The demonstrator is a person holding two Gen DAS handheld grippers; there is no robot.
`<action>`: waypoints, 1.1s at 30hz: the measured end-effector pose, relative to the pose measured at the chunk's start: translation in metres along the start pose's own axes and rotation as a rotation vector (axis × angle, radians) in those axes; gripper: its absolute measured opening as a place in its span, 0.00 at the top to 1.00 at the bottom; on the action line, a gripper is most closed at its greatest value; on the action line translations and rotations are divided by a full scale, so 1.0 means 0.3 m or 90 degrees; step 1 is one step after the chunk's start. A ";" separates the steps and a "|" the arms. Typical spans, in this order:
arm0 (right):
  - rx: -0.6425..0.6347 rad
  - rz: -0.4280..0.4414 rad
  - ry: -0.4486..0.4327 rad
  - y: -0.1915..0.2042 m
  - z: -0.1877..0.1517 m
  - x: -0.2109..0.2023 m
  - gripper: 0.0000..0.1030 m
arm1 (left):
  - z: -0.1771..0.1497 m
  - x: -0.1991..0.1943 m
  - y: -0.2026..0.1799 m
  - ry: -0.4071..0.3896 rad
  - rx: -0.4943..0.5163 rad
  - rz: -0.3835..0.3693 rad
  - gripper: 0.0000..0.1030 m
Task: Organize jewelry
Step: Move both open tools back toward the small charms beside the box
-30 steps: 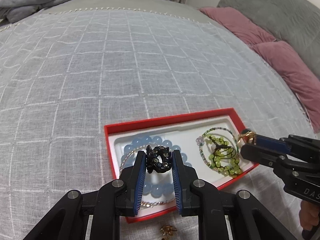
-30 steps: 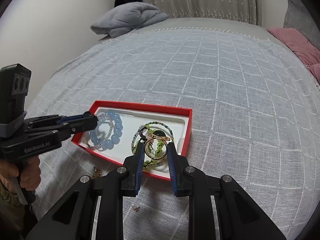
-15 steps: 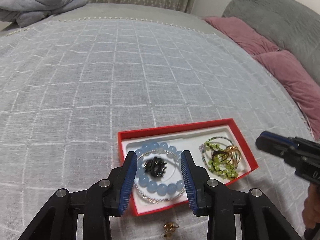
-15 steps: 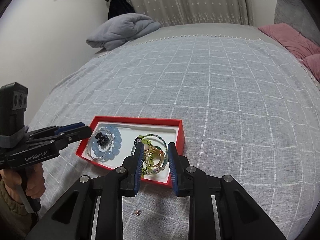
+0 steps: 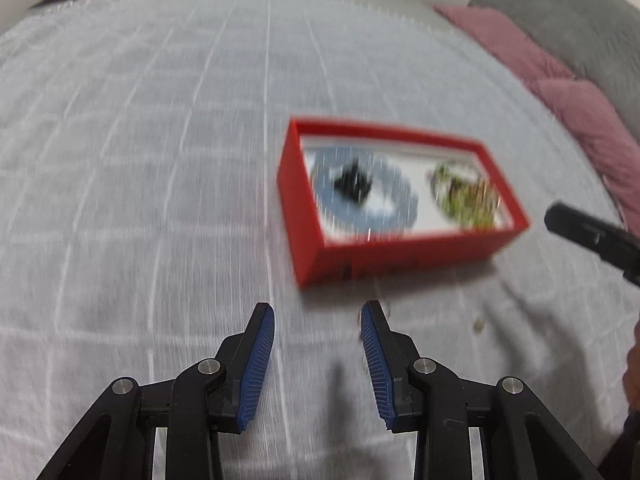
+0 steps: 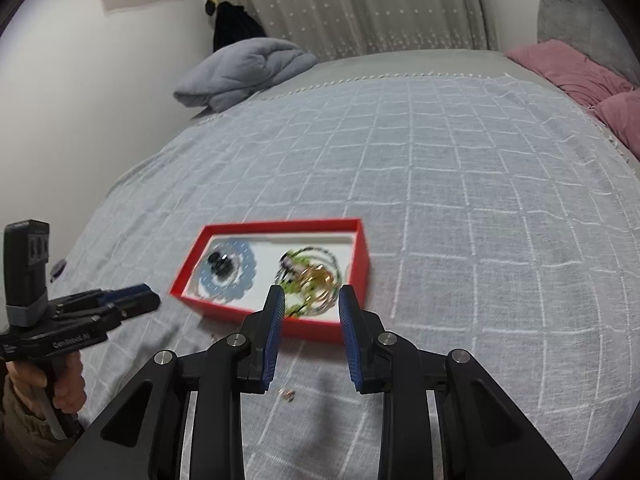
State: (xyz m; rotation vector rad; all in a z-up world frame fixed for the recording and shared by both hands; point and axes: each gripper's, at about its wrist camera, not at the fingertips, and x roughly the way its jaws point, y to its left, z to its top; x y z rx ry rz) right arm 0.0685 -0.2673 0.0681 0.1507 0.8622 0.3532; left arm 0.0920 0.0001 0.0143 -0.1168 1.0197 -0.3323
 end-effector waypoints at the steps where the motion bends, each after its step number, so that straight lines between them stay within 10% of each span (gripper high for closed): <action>1: -0.006 0.002 0.005 0.009 -0.005 0.006 0.71 | -0.006 0.010 -0.005 0.006 0.004 0.002 0.63; 12: -0.025 0.000 0.039 0.045 -0.040 0.058 0.71 | -0.082 0.111 -0.106 0.081 0.068 0.011 0.75; 33: -0.044 0.011 0.050 0.091 -0.052 0.071 0.71 | -0.073 0.187 -0.217 0.062 0.138 0.064 0.76</action>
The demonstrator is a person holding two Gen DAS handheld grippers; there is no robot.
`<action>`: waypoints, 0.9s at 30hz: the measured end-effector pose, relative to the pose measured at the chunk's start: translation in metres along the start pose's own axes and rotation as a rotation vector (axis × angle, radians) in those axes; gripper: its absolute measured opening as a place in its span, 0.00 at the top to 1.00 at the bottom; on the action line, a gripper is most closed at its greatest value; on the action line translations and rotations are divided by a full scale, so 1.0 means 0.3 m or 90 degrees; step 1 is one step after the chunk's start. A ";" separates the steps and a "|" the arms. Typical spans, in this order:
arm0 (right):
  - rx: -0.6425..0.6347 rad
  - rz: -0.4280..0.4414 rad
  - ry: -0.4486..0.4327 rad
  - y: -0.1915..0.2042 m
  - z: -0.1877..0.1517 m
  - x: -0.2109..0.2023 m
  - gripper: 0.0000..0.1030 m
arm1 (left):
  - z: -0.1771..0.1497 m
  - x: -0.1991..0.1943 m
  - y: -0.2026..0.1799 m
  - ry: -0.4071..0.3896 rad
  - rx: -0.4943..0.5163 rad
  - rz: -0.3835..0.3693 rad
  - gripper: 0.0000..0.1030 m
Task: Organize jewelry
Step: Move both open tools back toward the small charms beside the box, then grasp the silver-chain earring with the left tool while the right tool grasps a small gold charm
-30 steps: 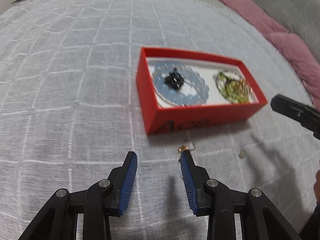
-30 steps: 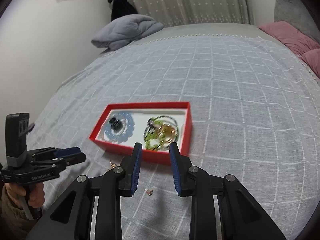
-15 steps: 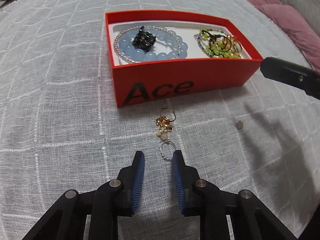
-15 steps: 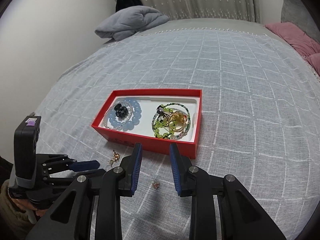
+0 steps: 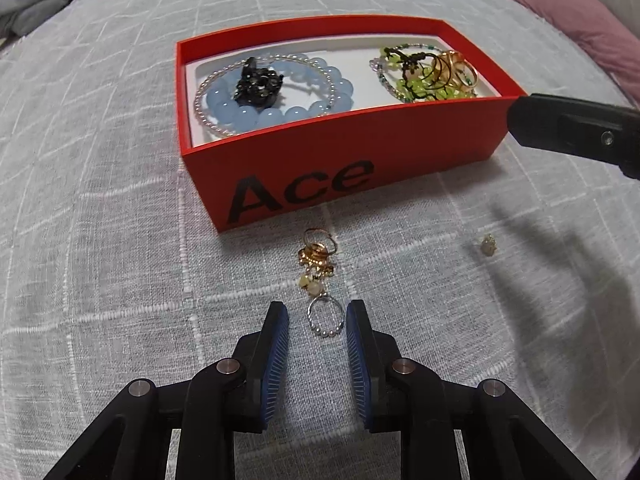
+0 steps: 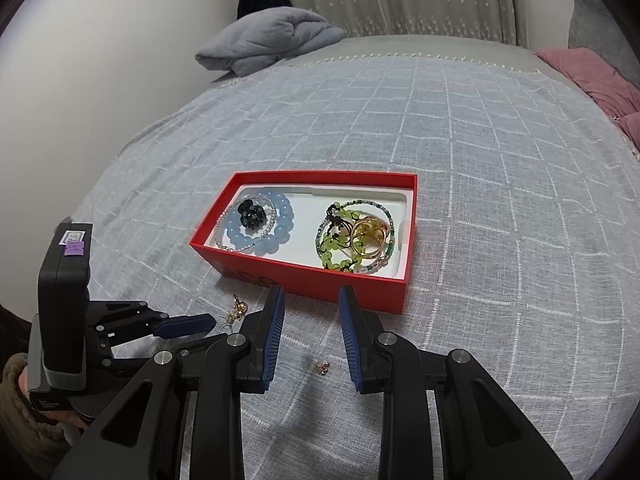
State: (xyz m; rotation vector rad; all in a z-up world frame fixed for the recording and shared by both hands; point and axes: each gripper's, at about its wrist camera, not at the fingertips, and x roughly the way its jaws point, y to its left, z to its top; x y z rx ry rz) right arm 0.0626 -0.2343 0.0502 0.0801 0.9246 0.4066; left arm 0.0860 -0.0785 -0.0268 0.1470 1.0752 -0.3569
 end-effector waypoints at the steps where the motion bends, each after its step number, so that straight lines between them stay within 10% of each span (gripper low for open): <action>1: 0.000 0.000 0.000 0.000 0.000 0.000 0.71 | 0.006 0.006 -0.016 -0.002 0.005 0.005 0.76; 27: -0.032 0.015 0.017 0.035 -0.016 0.023 0.71 | -0.020 -0.102 0.041 -0.021 -0.015 -0.033 0.88</action>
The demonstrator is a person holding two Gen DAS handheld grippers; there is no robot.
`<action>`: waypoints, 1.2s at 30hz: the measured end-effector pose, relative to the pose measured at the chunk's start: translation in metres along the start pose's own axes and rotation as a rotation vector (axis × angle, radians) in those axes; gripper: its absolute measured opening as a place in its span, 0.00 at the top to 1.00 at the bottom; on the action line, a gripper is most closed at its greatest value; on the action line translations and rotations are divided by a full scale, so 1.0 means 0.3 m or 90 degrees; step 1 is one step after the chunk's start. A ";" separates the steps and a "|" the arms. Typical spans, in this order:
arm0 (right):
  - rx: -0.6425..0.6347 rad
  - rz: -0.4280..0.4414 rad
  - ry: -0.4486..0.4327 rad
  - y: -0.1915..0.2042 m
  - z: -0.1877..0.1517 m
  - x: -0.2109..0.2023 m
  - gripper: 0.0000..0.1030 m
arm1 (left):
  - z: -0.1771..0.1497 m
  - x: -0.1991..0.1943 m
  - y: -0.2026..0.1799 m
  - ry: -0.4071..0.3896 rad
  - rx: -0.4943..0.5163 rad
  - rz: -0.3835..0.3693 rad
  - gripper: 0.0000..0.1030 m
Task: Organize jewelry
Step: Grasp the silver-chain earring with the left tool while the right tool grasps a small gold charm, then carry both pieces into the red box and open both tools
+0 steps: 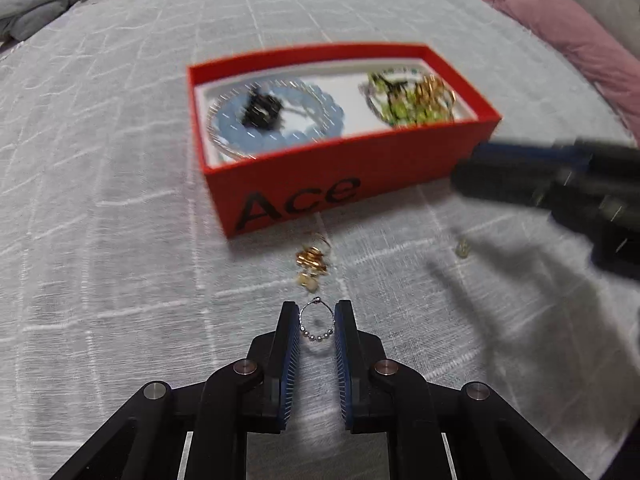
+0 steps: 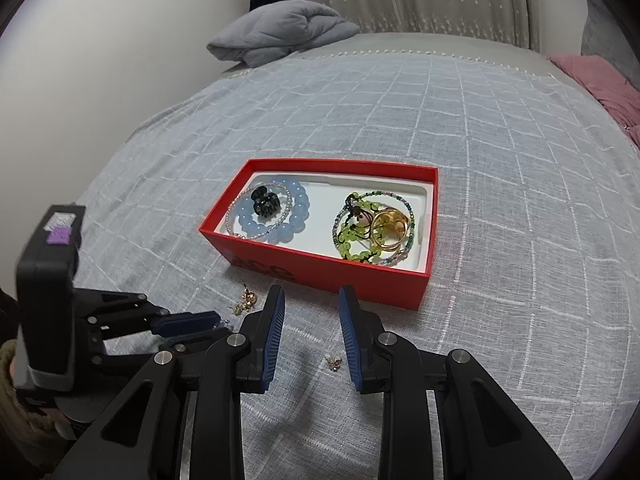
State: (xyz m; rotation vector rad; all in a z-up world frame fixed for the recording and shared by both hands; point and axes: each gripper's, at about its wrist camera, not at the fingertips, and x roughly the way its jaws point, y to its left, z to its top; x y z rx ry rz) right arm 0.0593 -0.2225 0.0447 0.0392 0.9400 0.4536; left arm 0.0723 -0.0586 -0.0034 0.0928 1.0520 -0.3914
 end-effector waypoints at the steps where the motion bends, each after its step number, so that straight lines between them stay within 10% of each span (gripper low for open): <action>1: -0.005 0.002 0.002 0.007 -0.003 0.006 0.71 | 0.001 -0.017 0.012 -0.004 -0.007 -0.003 0.88; 17: -0.049 0.065 0.022 0.141 -0.005 0.190 0.73 | 0.052 -0.110 0.172 -0.052 -0.099 0.002 0.88; 24: -0.057 0.057 0.041 0.162 -0.013 0.254 0.95 | 0.053 -0.111 0.189 -0.054 -0.107 0.002 0.88; 36: -0.054 0.080 0.020 0.150 0.011 0.159 0.99 | 0.048 -0.123 0.186 -0.063 -0.106 -0.004 0.88</action>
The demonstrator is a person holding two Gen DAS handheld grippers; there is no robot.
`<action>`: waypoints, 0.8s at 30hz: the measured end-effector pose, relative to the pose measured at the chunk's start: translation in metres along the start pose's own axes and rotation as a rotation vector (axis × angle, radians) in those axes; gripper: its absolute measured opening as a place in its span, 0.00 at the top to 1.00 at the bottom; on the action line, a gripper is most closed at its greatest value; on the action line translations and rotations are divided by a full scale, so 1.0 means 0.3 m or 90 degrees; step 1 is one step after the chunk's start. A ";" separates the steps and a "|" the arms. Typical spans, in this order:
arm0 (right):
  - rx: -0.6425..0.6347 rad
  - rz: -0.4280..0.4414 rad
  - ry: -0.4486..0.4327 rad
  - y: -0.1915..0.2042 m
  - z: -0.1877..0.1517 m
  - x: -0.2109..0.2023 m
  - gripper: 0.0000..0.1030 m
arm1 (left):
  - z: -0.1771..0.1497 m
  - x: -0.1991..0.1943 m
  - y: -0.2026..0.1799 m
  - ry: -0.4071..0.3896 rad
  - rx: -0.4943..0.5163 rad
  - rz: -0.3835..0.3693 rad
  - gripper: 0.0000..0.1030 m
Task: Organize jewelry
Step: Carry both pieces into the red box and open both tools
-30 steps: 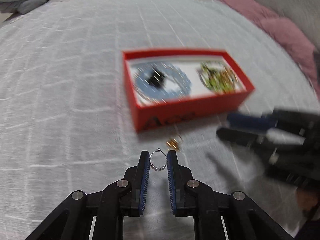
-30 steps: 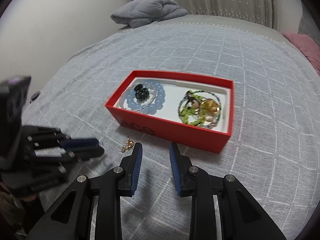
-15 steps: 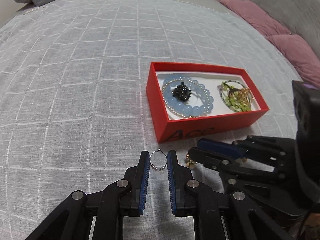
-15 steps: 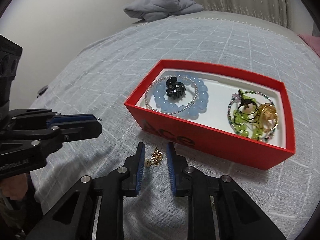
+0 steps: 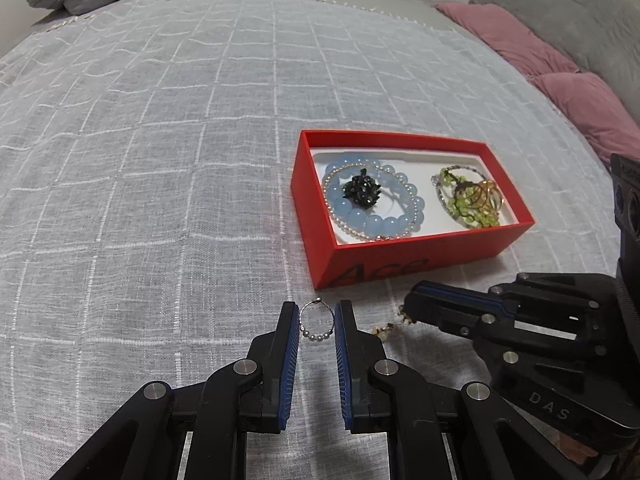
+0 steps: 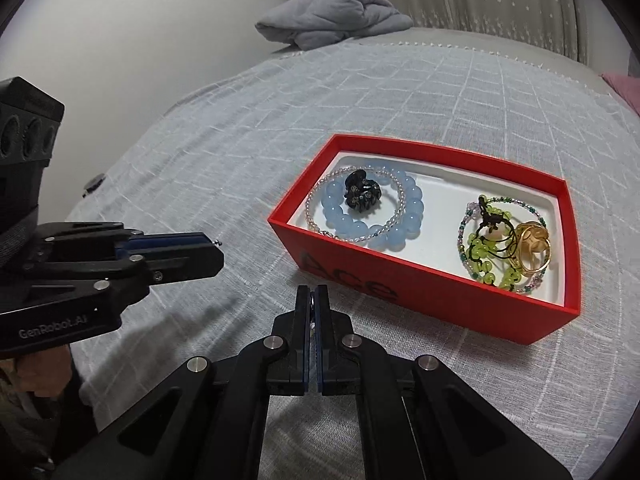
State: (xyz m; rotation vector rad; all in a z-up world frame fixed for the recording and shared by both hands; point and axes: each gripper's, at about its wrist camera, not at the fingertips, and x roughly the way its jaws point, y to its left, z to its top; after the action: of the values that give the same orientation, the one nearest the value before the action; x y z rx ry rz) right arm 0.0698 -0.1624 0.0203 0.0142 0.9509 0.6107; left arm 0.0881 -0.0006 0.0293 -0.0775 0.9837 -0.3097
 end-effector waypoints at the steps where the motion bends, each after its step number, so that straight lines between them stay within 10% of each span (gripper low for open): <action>1: 0.001 -0.001 0.002 -0.001 -0.003 -0.004 0.99 | 0.000 -0.001 0.001 -0.001 0.000 0.000 0.88; 24: 0.010 -0.011 -0.007 -0.011 -0.020 -0.117 0.99 | 0.002 -0.018 -0.042 -0.044 0.035 0.045 0.88</action>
State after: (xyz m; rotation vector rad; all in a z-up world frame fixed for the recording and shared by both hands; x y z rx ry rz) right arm 0.0518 -0.1841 0.0424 0.0242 0.9440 0.5864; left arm 0.0831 -0.0110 0.0365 -0.0027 0.9066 -0.2669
